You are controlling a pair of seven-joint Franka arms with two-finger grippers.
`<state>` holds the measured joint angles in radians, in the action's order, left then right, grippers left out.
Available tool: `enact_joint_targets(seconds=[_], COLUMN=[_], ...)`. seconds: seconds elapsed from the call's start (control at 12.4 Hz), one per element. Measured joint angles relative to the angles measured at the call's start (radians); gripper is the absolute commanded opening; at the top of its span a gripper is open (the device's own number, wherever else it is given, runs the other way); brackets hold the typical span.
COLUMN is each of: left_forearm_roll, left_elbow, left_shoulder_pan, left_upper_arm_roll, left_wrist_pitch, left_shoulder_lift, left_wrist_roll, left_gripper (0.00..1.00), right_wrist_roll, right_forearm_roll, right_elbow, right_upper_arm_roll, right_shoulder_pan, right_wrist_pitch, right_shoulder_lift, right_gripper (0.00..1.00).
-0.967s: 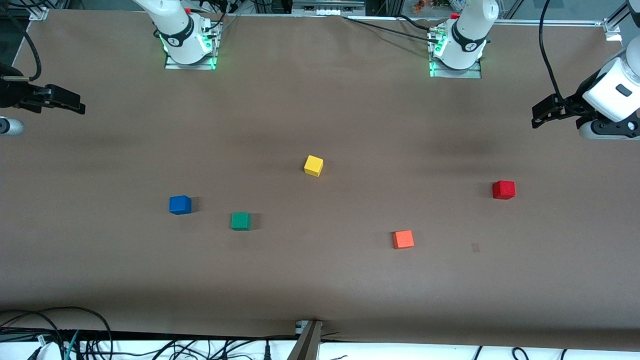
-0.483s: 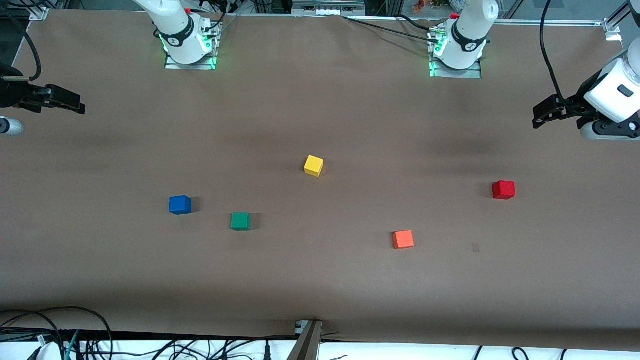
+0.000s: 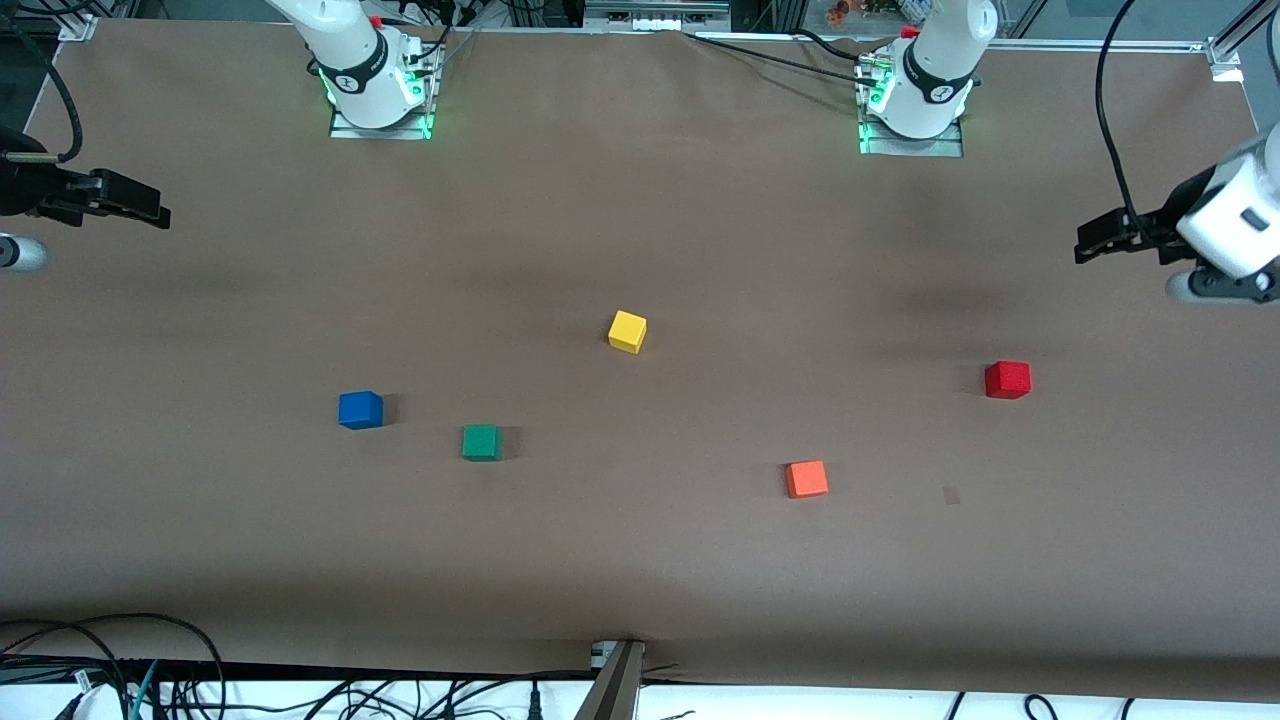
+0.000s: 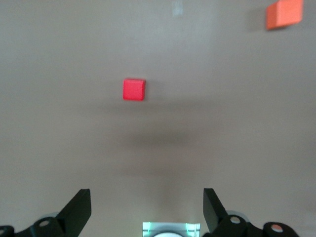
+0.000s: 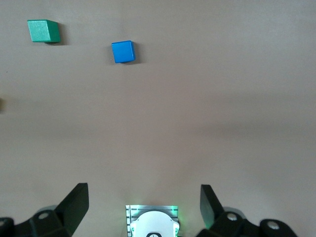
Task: Pass red block to right arm, stack on blue
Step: 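Lower the left gripper onto the red cube and grasp it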
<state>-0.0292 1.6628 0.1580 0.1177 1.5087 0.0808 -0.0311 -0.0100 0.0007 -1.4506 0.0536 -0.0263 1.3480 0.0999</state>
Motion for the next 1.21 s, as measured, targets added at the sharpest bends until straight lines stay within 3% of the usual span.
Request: enact_joint_targets(seconds=[0.16, 0.56, 0.73, 0.97, 1.21], left_forearm_roll=[-0.025, -0.097, -0.125, -0.161, -0.251], left_elbow=[0.008, 0.021, 0.090, 0.277, 0.339], left_shoulder_pan=[0.011, 0.019, 0.021, 0.032, 0.075], left_upper_arm_roll=[-0.001, -0.001, -0.001, -0.002, -0.002], left_wrist_pitch=[0.020, 0.244, 0.407, 0.698, 0.816], left_shoulder_lift=[0.097, 0.291, 0.326, 0.343, 0.376], left_wrist_roll=[-0.002, -0.013, -0.015, -0.015, -0.016], left_gripper=[1.00, 1.00, 1.00, 1.00, 1.00], right_wrist_roll=[0.000, 0.000, 0.000, 0.000, 0.000], right_forearm_roll=[0.000, 0.000, 0.000, 0.001, 0.002], right_elbow=[0.001, 0.003, 0.003, 0.004, 0.004], right_upper_arm_roll=[0.000, 0.000, 0.000, -0.002, -0.006], right_shoulder_pan=[0.000, 0.000, 0.000, -0.001, -0.002], right_wrist_pitch=[0.001, 0.002, 0.002, 0.008, 0.012], right_shoulder_lift=[0.002, 0.014, 0.020, 0.040, 0.067], right_gripper=[1.00, 1.00, 1.00, 1.00, 1.00])
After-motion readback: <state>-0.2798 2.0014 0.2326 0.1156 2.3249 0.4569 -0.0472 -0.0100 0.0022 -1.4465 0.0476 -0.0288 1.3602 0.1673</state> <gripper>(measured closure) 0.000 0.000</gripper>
